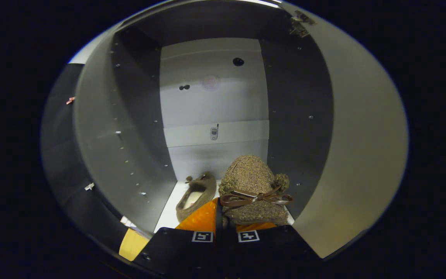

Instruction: Open the shoe cabinet door, grab the shoes and put them into the shoe cabinet, then close the shoe cabinet door.

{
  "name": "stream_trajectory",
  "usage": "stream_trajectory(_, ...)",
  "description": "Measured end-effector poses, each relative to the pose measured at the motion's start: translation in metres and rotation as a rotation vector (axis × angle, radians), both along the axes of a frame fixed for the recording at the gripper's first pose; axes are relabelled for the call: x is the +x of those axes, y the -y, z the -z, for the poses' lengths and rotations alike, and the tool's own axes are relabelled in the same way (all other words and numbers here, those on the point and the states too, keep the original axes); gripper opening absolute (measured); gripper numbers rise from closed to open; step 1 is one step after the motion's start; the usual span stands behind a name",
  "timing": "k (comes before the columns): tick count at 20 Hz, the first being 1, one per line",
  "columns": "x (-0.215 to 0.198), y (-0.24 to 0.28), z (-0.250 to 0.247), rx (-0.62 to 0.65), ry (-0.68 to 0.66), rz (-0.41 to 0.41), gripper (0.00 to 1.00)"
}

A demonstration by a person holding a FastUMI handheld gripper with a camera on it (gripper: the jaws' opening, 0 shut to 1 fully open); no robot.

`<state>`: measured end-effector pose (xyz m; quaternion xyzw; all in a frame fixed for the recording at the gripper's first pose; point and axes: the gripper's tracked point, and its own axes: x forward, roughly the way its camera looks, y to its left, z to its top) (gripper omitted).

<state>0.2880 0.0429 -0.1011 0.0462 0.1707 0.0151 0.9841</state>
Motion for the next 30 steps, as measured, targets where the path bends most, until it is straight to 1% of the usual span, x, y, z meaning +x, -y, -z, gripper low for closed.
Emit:
stream_trajectory(3, 0.044, 0.006, 0.021, -0.020, -0.039, 0.004, 0.08)
stream_trajectory(9, 0.108, 0.004, 0.075, -0.046, -0.120, -0.016, 0.08)
stream_trajectory(13, 0.136, 0.001, 0.114, -0.096, -0.186, -0.029, 0.08)
stream_trajectory(16, 0.144, -0.001, 0.137, -0.117, -0.249, -0.016, 0.10)
stream_trajectory(19, 0.137, -0.007, 0.148, -0.096, -0.304, -0.024, 0.20)
stream_trajectory(21, 0.128, -0.015, 0.142, -0.065, -0.321, -0.043, 0.49)
stream_trajectory(23, 0.115, -0.004, 0.135, -0.080, -0.333, -0.020, 0.77)
stream_trajectory(24, 0.108, -0.007, 0.131, -0.068, -0.342, -0.030, 0.92)
stream_trajectory(25, 0.099, -0.007, 0.127, -0.047, -0.351, -0.036, 0.96)
stream_trajectory(26, 0.092, -0.008, 0.118, -0.028, -0.346, -0.041, 0.97)
stream_trajectory(30, 0.058, 0.000, 0.082, 0.004, -0.265, -0.016, 0.97)
